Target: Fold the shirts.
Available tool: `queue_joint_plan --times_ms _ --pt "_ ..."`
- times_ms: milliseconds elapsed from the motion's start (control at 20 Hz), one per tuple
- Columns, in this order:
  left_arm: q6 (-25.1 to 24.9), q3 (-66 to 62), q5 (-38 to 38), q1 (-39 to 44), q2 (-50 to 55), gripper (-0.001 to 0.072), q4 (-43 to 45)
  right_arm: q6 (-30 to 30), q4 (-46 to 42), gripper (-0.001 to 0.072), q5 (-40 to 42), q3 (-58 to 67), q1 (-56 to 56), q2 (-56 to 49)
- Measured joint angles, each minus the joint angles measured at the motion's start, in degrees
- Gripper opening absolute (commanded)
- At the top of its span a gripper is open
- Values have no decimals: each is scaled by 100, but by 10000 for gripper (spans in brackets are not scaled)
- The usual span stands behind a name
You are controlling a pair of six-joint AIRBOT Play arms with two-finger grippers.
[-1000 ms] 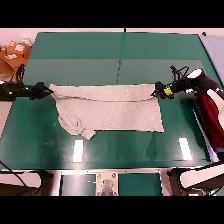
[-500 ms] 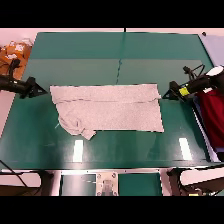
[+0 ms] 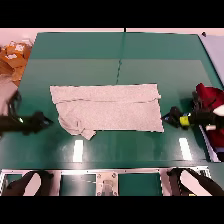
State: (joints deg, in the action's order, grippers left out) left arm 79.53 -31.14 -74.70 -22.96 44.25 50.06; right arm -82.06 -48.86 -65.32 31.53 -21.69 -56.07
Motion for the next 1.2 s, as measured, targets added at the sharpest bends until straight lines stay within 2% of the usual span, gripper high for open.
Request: queue_joint_plan --times_ms 150,250,300,350,700,850,900,950,1000,1050,1100,1200 --pt "264 1196 352 380 -590 317 -330 96 330 170 343 -861 -11 428" --pt "446 1685 640 717 -765 320 -452 125 437 388 455 -1167 -13 540" --pt "531 1858 835 892 -817 472 -476 138 476 408 503 -1279 -13 568" --pt "610 1969 1064 1043 -852 561 -514 144 516 409 570 -1357 -13 584" --pt "1038 2258 2557 1639 -848 538 -623 166 643 407 824 -1561 -13 616" --pt "859 2271 3010 1692 -369 529 -1045 166 675 407 881 -1576 -13 619" --pt "656 2269 3082 1700 -136 426 -1346 168 675 407 903 -1580 -13 619" --pt "409 2267 3163 1709 98 248 -1580 168 678 406 920 -1580 -13 619" --pt "170 2284 3213 1709 293 209 -1777 168 686 407 938 -1580 -13 619" --pt "-61 2282 3244 1714 466 86 -1996 170 686 407 944 -1580 -13 619" --pt "-238 2282 3285 1718 586 38 -2118 170 688 407 960 -1580 -13 619" --pt "-501 2273 3327 1718 743 21 -2328 170 688 407 968 -1580 -13 621"
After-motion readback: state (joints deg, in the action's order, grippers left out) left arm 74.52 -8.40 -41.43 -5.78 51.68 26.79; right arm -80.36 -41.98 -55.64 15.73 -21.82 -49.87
